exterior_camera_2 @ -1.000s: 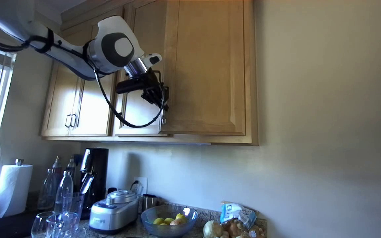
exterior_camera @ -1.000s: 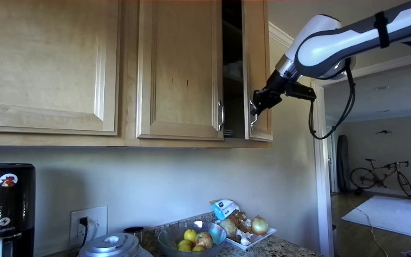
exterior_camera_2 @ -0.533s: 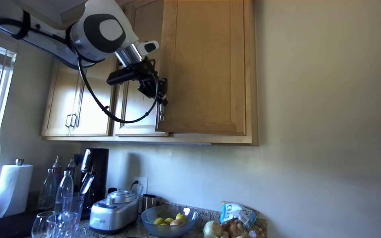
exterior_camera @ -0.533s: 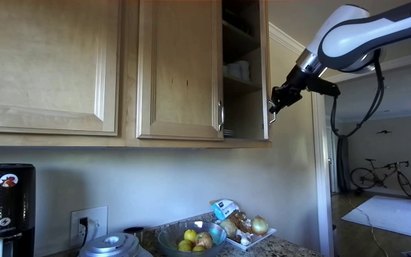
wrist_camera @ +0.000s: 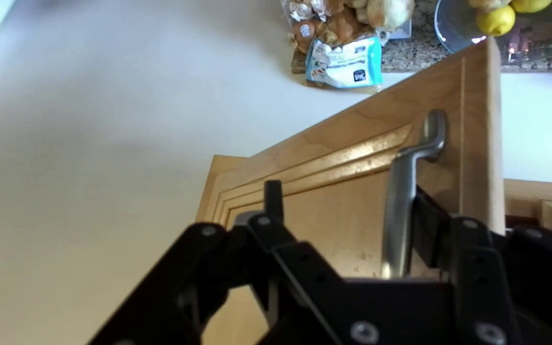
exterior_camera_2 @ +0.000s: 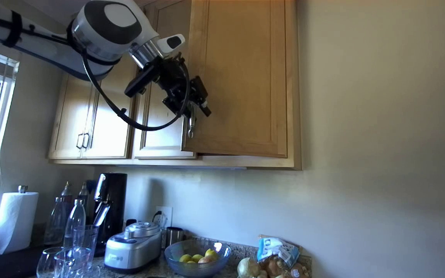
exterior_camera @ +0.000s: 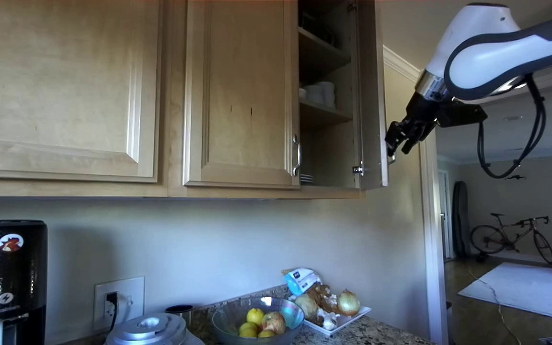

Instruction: Open the top cupboard doors

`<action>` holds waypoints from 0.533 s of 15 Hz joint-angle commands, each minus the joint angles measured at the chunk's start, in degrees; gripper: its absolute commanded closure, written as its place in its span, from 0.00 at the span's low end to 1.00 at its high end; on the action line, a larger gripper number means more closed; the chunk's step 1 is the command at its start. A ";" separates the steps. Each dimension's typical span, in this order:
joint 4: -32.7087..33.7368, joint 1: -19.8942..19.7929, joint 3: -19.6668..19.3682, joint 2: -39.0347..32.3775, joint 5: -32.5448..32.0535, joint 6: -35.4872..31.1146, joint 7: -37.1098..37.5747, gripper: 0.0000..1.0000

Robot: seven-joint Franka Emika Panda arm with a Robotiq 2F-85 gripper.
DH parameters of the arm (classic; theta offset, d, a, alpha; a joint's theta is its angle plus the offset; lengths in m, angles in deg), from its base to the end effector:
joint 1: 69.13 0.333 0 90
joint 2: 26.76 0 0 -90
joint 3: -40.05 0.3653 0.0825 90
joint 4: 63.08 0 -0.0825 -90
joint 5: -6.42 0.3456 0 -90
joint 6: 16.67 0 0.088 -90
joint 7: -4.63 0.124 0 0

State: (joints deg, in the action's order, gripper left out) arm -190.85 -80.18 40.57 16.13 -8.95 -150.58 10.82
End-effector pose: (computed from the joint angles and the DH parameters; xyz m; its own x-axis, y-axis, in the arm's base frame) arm 0.2938 -0.0603 0.7560 0.6557 -0.0386 0.7540 -0.2737 -0.9429 0.1897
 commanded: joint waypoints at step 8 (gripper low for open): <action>-4.79 5.48 -2.54 0.93 0.90 -2.83 -5.77 0.00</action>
State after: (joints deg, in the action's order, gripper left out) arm -192.03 -79.59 40.16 15.23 -12.28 -151.98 8.55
